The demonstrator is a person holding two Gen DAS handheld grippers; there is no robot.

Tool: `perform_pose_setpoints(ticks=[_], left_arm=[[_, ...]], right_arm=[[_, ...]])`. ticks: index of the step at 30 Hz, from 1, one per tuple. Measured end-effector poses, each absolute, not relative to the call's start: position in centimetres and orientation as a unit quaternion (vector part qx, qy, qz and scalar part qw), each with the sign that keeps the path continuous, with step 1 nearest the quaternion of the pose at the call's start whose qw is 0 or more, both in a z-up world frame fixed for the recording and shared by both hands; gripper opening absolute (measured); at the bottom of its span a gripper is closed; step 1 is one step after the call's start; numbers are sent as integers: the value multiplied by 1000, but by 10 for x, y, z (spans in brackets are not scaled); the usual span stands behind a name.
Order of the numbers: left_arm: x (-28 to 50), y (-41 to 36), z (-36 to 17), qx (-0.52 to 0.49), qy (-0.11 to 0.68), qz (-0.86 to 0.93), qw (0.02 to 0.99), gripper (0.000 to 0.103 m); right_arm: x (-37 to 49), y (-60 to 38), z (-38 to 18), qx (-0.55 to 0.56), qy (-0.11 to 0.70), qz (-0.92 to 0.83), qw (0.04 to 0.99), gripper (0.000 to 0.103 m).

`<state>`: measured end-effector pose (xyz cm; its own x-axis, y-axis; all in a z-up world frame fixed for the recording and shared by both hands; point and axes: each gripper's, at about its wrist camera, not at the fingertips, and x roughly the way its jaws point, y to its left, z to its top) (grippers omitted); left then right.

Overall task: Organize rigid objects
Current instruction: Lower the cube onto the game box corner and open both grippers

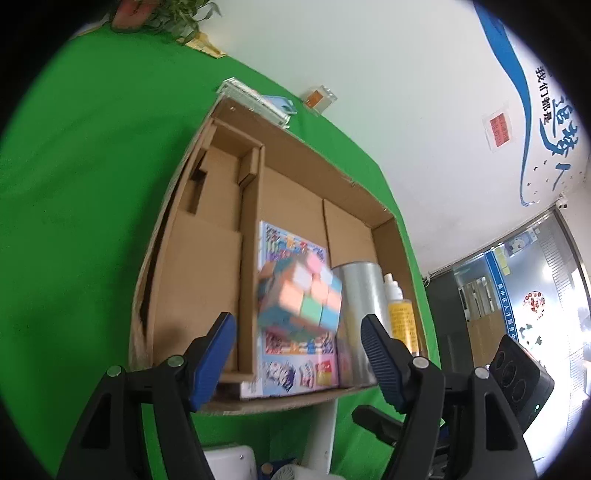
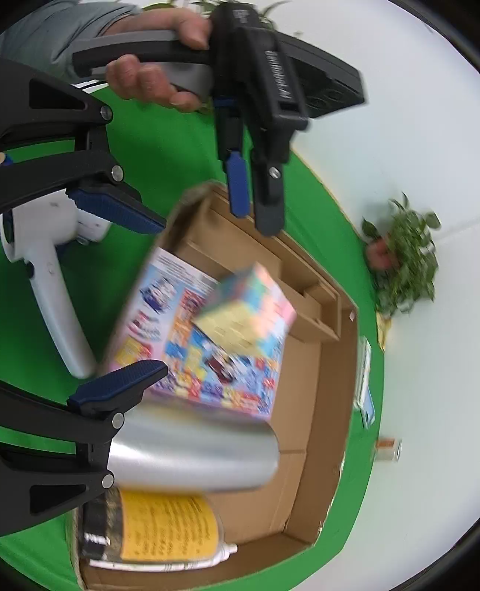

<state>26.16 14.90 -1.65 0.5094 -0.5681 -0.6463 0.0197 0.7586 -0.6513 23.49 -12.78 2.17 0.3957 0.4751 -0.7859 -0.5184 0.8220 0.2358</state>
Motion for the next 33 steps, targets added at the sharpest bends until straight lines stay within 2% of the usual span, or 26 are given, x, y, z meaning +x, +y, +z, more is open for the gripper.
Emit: perform_pose_setpoints(ticks=[4,6,10,11,13,14,19,33], left_arm=[[288,135,-17,-281,467,-194,815,70],[304,122,-20,-265,480,-197,813,70],[322,107,-36,-241,516,-183,801,68],[323,104,-40,-236,523,-179,799,66],[322,98,-46,-225,537,-178,793,54],[320,97,-46,-218,537,-170,797,55],[308,104,-46,-242,546,-161,786,50],[279,111,-43,-266,558,-153,771,48]], right_arm=[[255,-142,35,-4,455,285,844,68],[264,-148,38,11,457,279,845,61],[284,-156,22,48,489,266,829,34],[291,-156,16,62,500,262,823,30],[299,-156,7,82,509,265,815,25],[302,-154,3,91,513,270,810,23],[306,-148,-3,102,511,289,803,23],[286,-136,-3,83,535,325,776,22]])
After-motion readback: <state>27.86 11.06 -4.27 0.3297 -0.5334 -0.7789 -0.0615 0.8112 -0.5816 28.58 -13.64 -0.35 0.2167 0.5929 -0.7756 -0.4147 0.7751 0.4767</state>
